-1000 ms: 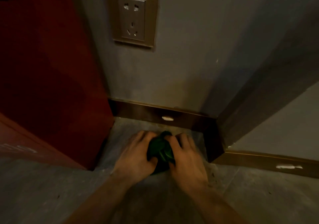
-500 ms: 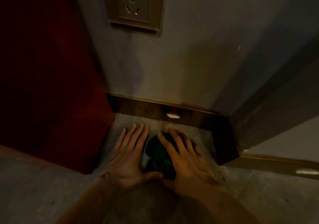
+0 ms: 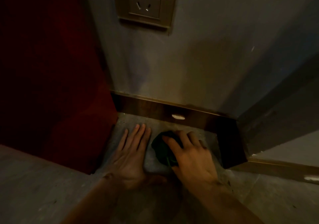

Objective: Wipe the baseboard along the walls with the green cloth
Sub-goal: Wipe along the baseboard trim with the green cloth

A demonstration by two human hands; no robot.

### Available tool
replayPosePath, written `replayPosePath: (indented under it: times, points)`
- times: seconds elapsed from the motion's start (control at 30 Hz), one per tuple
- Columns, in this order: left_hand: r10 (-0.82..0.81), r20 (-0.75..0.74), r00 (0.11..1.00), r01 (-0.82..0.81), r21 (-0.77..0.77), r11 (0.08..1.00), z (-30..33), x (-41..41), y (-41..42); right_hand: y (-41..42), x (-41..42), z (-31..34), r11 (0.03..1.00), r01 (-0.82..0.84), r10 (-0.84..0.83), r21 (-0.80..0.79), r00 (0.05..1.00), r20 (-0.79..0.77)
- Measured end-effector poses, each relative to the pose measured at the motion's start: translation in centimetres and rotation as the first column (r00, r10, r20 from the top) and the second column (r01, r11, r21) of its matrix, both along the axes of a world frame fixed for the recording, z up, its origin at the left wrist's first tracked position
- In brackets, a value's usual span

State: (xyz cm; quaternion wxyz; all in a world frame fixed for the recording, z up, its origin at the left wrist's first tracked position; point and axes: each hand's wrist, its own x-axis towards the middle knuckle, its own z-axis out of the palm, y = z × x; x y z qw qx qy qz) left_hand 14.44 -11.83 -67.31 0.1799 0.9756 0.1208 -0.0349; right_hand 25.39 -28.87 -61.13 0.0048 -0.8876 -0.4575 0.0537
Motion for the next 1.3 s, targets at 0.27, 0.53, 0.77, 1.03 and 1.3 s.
replayPosePath:
  times: [0.27, 0.53, 0.77, 1.03, 1.3]
  points:
    - [0.100, 0.050, 0.994, -0.103, 0.057, 0.993, -0.5, 0.0, -1.3, 0.0, 0.8, 0.5, 0.995, 0.012, -0.028, 0.096, 0.985, 0.170]
    - [0.106, 0.058, 0.993, -0.112, 0.105, 0.988, -0.8, 0.1, -1.5, 0.8, 0.8, 0.6, 0.994, -0.018, -0.006, 0.106, 0.975, 0.220]
    - [0.127, 0.104, 0.986, -0.135, 0.068, 0.989, -0.8, 0.5, -1.8, 1.0, 1.3, 0.8, 0.999, -0.018, 0.008, 0.036, 0.970, 0.244]
    - [0.122, 0.051, 0.991, -0.127, 0.109, 0.986, -0.8, 0.8, -1.7, 2.7, 1.2, 1.0, 0.998, -0.062, 0.054, 0.014, 0.938, 0.342]
    - [0.107, 0.001, 0.994, -0.106, 0.139, 0.985, -0.5, 0.3, -1.5, 6.1, 1.7, 0.8, 0.979, -0.190, 0.201, -0.073, 0.843, 0.499]
